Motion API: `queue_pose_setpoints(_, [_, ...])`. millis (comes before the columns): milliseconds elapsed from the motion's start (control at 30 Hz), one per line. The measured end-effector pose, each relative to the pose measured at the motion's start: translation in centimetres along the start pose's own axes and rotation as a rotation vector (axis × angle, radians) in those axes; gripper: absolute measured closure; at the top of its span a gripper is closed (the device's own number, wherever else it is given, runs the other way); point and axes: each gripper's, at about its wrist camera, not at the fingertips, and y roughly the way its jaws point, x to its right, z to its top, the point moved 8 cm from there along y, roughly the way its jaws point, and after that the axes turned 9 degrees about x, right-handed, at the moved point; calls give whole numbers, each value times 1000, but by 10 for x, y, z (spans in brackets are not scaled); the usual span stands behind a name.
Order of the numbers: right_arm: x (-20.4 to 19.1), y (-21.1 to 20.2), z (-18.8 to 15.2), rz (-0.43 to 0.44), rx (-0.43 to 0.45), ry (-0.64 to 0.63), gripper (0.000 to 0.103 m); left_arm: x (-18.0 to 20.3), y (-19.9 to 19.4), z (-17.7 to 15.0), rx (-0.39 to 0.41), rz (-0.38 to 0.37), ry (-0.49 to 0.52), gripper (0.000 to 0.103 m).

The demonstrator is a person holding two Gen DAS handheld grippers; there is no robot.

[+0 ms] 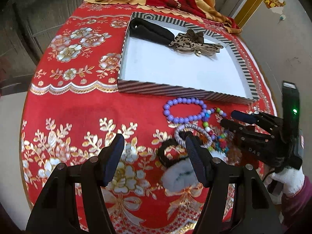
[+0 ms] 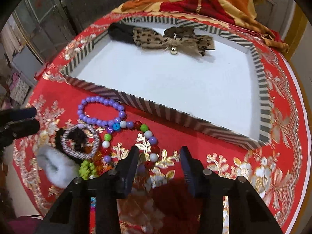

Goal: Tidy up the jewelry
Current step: 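Grasp the silver rhinestone bracelet with the left tool while the right tool grasps the multicolour bead bracelet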

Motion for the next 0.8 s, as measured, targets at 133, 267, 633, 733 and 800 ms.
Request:
queue_pose_setpoints(133, [-2,3,4,-13,-6,-41,76,4,14,7,-27,4,15,38])
queue_pose_setpoints(267, [-2,3,5,-9,-5,-56,80,0,19,11,-47,18,11,38])
queue_pose_setpoints(633, [26,-9,-17,-31,-12,-39,94,8,21,4,-264,-141,-146,38])
queue_pose_setpoints(733, [30,-11,-20,-13,-11,-12,94,15,17,8,-308,-190,-224,38])
queue_pose_setpoints(800, [29,-10,-20,-9,-7,-5,94,21,13,10,-330,-205,-254,38])
